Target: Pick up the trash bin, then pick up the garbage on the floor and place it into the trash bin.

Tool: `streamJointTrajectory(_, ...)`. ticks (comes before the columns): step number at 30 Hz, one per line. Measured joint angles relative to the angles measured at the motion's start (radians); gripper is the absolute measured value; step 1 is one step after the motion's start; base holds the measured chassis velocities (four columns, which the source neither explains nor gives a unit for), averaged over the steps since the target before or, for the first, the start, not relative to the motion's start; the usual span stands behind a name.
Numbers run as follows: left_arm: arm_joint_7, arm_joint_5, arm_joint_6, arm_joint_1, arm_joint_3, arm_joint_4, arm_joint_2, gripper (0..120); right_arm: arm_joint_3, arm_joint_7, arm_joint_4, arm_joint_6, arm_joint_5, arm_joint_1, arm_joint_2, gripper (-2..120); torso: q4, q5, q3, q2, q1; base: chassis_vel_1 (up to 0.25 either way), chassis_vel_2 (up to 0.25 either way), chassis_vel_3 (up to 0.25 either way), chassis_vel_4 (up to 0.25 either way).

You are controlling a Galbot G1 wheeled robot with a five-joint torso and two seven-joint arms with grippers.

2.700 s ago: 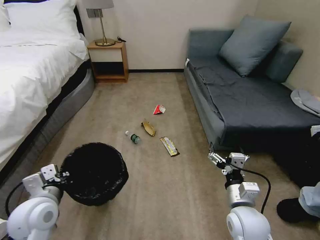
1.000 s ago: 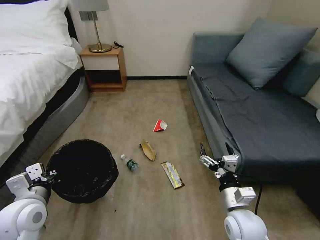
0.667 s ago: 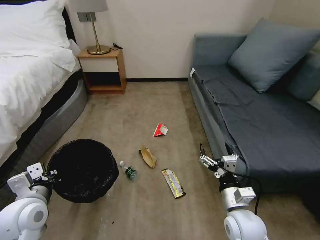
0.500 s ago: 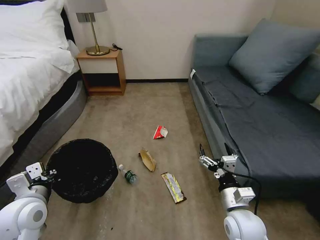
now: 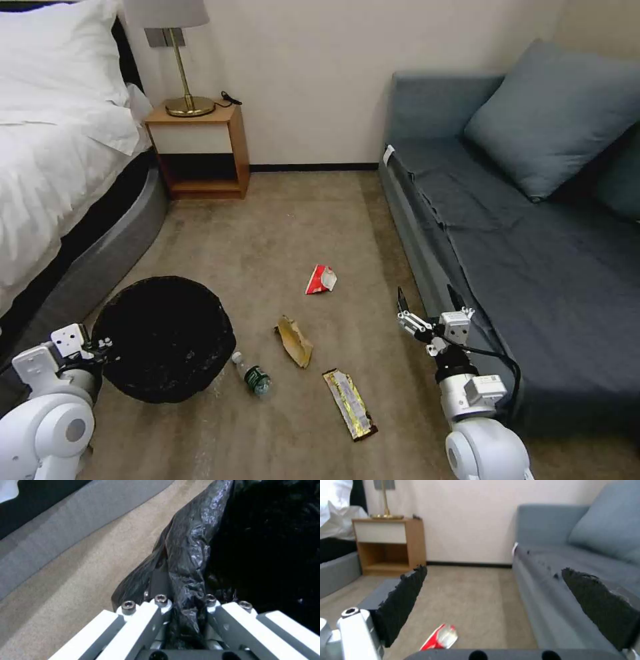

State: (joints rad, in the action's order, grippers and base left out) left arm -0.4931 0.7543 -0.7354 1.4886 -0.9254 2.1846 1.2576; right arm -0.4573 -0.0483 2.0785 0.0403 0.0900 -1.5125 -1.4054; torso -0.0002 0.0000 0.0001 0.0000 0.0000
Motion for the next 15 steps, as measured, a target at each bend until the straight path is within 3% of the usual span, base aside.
streamJointTrajectory(4,0.001,-0.002,0.000,0.001,-0.001,0.005,-0.001,3,0.085,-0.094,0.008,-0.207,0.191,0.038,0.071,100,0.0000,-0.0001,0.000,0.000,0.000,0.000,0.000,0.000,0.000)
streamJointTrajectory(5,0.001,-0.002,0.000,0.001,-0.001,0.005,-0.001,3,0.085,-0.094,0.008,-0.207,0.191,0.038,0.071,100,0.0000,-0.0001,0.000,0.000,0.000,0.000,0.000,0.000,0.000)
streamJointTrajectory(8,0.003,-0.007,0.000,-0.002,0.000,0.000,0.000,3,0.187,-0.208,-0.023,-0.406,0.406,0.114,0.129,100,0.0001,0.0000,0.000,0.000,0.000,0.000,0.000,0.000,0.000)
streamJointTrajectory(12,0.004,-0.012,0.000,-0.002,0.000,-0.004,0.004,3,0.251,-0.276,-0.062,-0.508,0.504,0.170,0.156,100,0.0000,0.0001,0.000,0.000,0.000,0.000,0.000,0.000,0.000)
streamJointTrajectory(15,0.014,-0.032,0.000,0.001,-0.001,-0.009,0.018,3,0.382,-0.446,-0.173,-0.723,0.772,0.327,0.196,100,0.0003,0.0005,0.000,0.000,0.000,0.000,0.000,0.000,0.000)
